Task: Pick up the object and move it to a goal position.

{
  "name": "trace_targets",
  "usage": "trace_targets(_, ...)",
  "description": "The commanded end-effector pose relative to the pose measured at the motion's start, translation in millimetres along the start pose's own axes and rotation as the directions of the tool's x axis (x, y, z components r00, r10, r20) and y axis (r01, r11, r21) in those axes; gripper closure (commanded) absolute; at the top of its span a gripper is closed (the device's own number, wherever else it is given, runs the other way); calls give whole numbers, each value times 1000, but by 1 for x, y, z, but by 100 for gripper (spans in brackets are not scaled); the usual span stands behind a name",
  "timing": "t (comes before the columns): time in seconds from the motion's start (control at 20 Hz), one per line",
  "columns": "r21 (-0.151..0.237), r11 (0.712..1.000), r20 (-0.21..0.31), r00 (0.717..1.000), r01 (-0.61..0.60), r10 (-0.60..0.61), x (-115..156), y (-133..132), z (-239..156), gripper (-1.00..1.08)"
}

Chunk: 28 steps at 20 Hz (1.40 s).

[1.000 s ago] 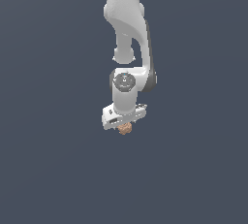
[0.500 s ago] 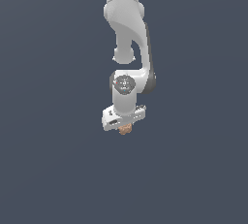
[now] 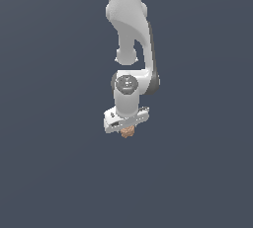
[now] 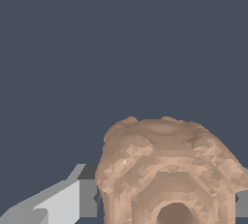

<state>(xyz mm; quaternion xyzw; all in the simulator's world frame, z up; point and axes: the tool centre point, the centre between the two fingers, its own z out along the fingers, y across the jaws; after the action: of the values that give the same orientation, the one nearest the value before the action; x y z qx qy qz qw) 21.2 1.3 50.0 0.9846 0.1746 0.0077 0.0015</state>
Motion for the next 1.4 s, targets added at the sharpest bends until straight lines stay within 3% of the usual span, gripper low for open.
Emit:
trace_targets(0.0, -9, 1000, -25, 1000, 0, 0, 9, 4, -14, 108)
trace_targets(0.2, -35, 999, -95, 995, -1, -2, 33, 16, -56, 108)
trace_targets(0.4, -74, 997, -200, 980, -6, -9, 64, 32, -122, 108)
trace_targets(0.65, -134, 991, -363, 931, -23, -28, 98, 51, -236, 108)
trace_targets(0.85, -172, 984, -464, 884, -39, -46, 109, 60, -314, 108)
trace_targets(1.1, -200, 978, -542, 838, -56, -63, 112, 64, -377, 108)
trace_targets(1.35, -211, 975, -574, 816, -64, -71, 111, 65, -405, 108)
